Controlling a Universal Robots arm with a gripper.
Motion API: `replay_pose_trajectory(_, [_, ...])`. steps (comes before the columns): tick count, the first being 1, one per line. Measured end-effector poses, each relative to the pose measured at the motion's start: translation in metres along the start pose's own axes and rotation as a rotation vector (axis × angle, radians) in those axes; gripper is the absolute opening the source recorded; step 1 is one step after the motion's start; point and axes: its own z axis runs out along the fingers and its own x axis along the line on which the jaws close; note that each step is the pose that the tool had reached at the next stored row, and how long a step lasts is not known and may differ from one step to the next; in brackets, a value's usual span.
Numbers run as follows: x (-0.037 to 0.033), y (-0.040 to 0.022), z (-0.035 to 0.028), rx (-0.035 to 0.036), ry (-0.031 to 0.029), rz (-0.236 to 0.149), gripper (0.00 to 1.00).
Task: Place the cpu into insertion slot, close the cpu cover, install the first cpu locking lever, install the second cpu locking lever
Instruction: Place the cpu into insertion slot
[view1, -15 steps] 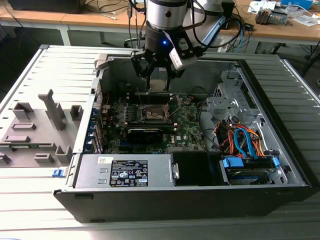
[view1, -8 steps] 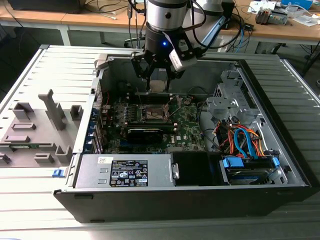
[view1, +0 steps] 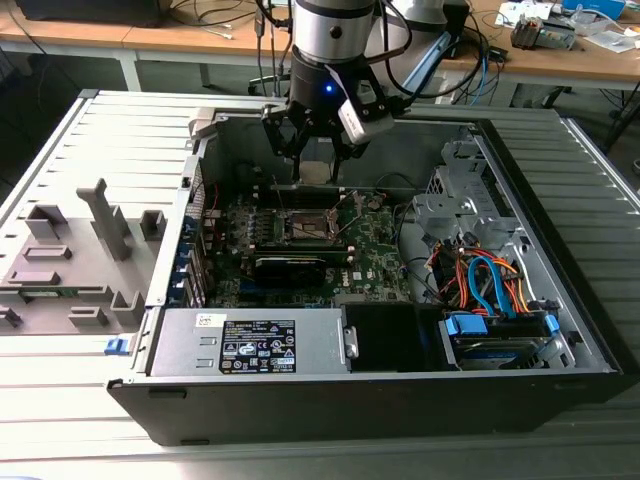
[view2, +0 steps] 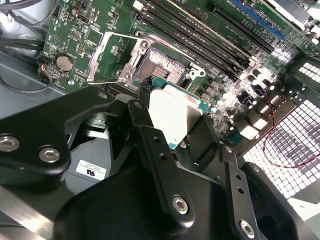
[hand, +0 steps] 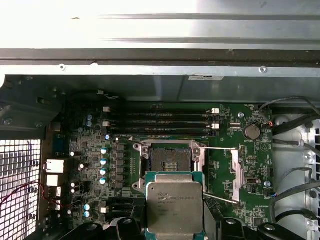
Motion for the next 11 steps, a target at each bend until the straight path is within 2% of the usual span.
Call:
replay_pose_trajectory(8, [0.0000, -0.0001, 0.0014, 0.0011, 0.0000, 0.000, 0.54])
replay_pose_trajectory(11, [-0.0001, -0.0001, 0.0030, 0.0036, 0.0001, 0.000, 0.54])
